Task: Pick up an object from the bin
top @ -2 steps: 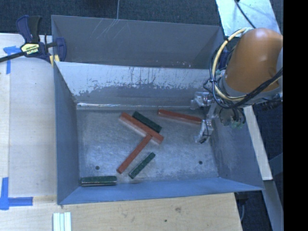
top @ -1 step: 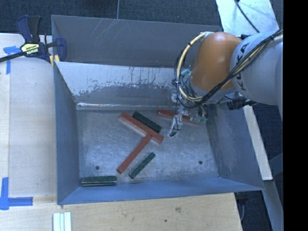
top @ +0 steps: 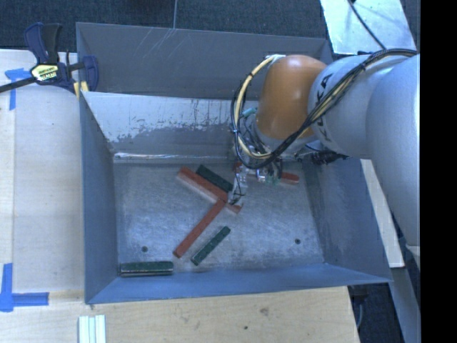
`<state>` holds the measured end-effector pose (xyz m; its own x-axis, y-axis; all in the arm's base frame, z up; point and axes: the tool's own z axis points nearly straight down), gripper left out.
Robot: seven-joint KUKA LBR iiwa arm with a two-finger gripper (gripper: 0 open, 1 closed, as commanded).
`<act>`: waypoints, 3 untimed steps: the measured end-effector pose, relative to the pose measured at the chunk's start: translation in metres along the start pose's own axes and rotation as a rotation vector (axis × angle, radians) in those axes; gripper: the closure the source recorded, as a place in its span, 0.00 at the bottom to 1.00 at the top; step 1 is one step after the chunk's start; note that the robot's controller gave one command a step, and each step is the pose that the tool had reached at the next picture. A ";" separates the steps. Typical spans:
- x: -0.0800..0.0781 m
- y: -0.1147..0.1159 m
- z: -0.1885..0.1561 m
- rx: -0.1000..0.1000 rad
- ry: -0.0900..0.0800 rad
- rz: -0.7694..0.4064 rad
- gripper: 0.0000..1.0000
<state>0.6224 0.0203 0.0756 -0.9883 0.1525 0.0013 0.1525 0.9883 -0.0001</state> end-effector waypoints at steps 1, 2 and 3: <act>0.010 0.007 0.004 0.000 -0.005 -0.003 0.00; 0.008 0.008 0.002 -0.002 -0.012 -0.002 1.00; 0.010 0.008 0.004 -0.001 -0.006 -0.003 0.00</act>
Offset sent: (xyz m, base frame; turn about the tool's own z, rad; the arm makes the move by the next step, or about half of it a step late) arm -0.0103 0.0097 -0.0056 -0.0005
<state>0.6136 0.0294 0.0712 -0.9887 0.1498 -0.0049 0.1498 0.9887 0.0006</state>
